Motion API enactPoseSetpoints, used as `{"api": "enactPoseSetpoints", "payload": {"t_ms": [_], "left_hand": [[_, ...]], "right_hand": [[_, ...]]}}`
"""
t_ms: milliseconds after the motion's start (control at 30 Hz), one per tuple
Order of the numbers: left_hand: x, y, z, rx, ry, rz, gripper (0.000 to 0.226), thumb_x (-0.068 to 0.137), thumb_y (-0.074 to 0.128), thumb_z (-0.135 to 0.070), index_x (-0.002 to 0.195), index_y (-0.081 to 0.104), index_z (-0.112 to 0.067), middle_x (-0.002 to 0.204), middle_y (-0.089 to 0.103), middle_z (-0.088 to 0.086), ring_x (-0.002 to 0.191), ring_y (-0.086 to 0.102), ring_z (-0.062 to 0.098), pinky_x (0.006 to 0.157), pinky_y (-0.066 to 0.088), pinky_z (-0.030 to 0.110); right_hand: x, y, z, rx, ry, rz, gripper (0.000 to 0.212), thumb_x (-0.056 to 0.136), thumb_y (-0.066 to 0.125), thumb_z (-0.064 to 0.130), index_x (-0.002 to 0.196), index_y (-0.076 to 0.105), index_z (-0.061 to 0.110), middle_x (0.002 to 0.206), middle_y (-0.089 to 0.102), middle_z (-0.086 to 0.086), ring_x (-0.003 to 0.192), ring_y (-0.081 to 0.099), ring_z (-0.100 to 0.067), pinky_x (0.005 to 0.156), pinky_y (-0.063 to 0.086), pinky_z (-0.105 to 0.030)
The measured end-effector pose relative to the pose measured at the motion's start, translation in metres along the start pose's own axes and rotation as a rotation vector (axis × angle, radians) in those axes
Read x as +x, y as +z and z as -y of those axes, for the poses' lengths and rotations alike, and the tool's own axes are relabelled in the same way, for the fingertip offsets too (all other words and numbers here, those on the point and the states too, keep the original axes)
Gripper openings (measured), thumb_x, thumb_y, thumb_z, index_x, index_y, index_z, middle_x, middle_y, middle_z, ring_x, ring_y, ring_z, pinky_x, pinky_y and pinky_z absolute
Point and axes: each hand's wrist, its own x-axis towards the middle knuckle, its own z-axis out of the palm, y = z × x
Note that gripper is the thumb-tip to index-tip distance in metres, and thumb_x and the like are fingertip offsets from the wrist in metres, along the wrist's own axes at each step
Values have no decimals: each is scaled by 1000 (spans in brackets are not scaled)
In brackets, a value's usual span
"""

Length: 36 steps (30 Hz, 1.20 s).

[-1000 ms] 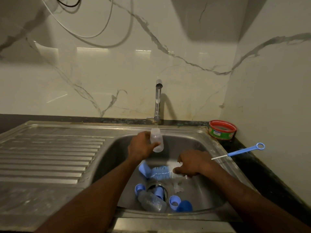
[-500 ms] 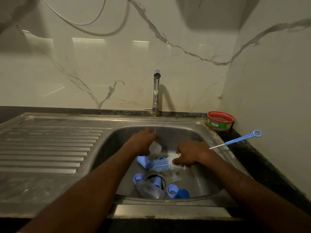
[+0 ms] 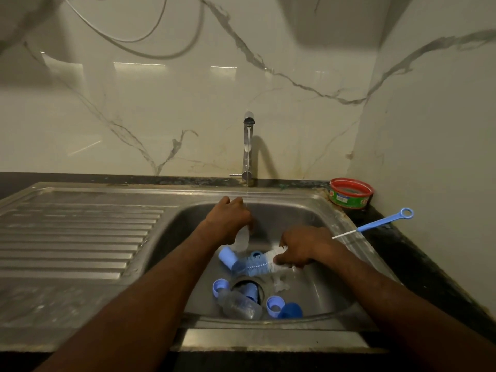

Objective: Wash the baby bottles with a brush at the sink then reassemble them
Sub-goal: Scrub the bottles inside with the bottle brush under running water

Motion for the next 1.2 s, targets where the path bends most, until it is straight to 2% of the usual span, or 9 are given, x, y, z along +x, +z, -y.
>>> {"api": "enactPoseSetpoints", "payload": {"t_ms": [167,300,400,500,667,800,867,933,1200], "left_hand": [[-5,10,4,-142,-119,-97,57,81,76,-47,134,54,-37,133,54,-4,127,40,21,106,33,41],[-4,33,7,-762,-532,-122,54,84,75,-54,125,61,-22,118,65,0,100,56,12,85,44,26],[0,48,9,-1032,-644,-41,50,86,76,-45,122,61,-14,113,67,7,96,64,15,74,55,26],[2,51,7,-1037,-596,-28,40,87,75,-44,114,64,-16,107,70,5,91,67,12,83,60,33],[5,46,-6,-1028,-613,-124,44,82,82,-34,118,65,-15,112,67,-2,94,59,6,76,42,14],[3,49,-9,-968,-649,-160,52,80,81,-46,122,64,-19,114,70,0,97,63,10,83,51,26],[3,50,-9,-958,-660,-171,54,81,81,-45,124,63,-19,115,70,0,101,65,12,88,54,31],[5,50,-10,-999,-647,-212,52,81,83,-39,125,64,-18,117,71,2,104,66,14,91,55,32],[7,39,-16,-1091,-593,-225,48,80,85,-24,123,65,-14,120,70,4,111,66,16,94,51,26]], "right_hand": [[1,2,0,-7,-3,-16,37,90,61,59,104,70,26,63,67,14,61,62,5,76,45,-30],[0,2,1,8,-18,-32,38,91,62,58,113,65,27,63,65,13,60,61,4,73,44,-29],[1,2,-1,-8,-22,-34,42,89,62,60,113,66,26,63,66,13,62,60,4,69,41,-28],[2,3,0,5,-24,-28,43,88,62,60,113,66,25,64,69,12,61,58,5,76,46,-30],[2,2,1,3,-18,-23,43,89,61,61,116,65,28,71,71,11,64,58,3,85,49,-33],[1,1,2,-5,-21,-3,46,91,60,60,124,61,29,65,66,12,66,56,3,89,47,-35],[0,1,2,-7,-21,-3,40,91,60,60,114,65,27,67,69,11,68,59,1,92,49,-35],[0,1,3,-1,-23,9,34,90,61,59,101,67,27,73,74,10,68,62,0,91,51,-36],[10,8,3,-3,-39,21,36,92,60,59,100,69,26,79,74,8,71,68,-2,80,54,-30]]}}
